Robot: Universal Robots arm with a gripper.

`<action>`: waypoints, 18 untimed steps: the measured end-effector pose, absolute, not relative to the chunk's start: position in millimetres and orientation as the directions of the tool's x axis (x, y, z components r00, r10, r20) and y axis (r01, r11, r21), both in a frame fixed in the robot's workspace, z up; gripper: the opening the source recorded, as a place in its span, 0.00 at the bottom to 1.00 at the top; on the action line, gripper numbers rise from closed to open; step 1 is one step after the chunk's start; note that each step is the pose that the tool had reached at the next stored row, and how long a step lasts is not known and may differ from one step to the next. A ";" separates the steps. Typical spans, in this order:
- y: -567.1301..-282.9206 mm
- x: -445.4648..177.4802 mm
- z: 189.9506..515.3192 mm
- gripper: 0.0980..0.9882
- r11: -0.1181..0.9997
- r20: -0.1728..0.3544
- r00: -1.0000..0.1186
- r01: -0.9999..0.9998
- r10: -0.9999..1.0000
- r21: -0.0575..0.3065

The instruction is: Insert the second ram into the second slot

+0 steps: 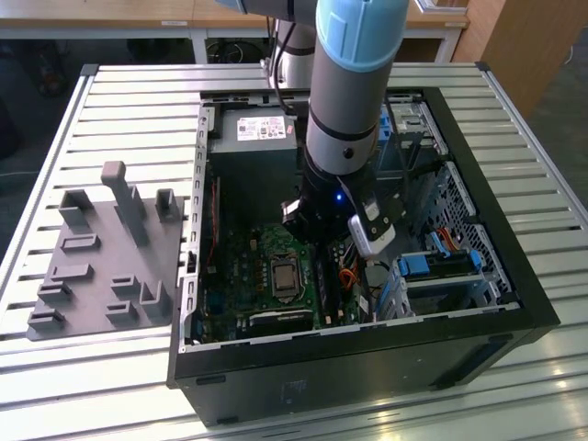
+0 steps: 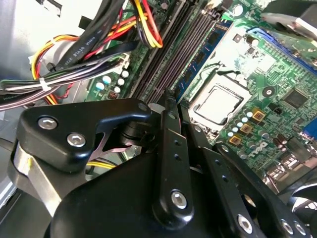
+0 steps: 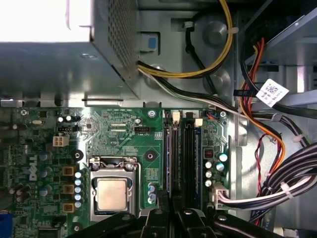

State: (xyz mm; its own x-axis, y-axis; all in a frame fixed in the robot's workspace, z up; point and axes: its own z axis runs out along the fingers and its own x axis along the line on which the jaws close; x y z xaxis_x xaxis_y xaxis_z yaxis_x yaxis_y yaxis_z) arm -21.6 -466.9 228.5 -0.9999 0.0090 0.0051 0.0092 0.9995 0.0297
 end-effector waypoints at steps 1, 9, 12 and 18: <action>-466.9 -20.8 228.4 0.05 1.000 0.005 -1.000 0.007 0.007 0.030; -466.9 -18.8 226.4 0.05 1.000 0.005 -1.000 -0.003 -0.003 0.030; -466.9 -16.2 226.0 0.05 1.000 0.005 -1.000 -0.004 -0.004 0.030; -466.9 -14.6 224.7 0.05 1.000 0.006 -1.000 -0.003 -0.004 0.030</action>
State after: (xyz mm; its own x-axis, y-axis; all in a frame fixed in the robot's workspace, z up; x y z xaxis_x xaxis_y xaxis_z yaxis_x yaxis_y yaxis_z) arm -14.6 -466.9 224.7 -1.0000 -0.0036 0.0057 -0.0034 0.9995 0.0300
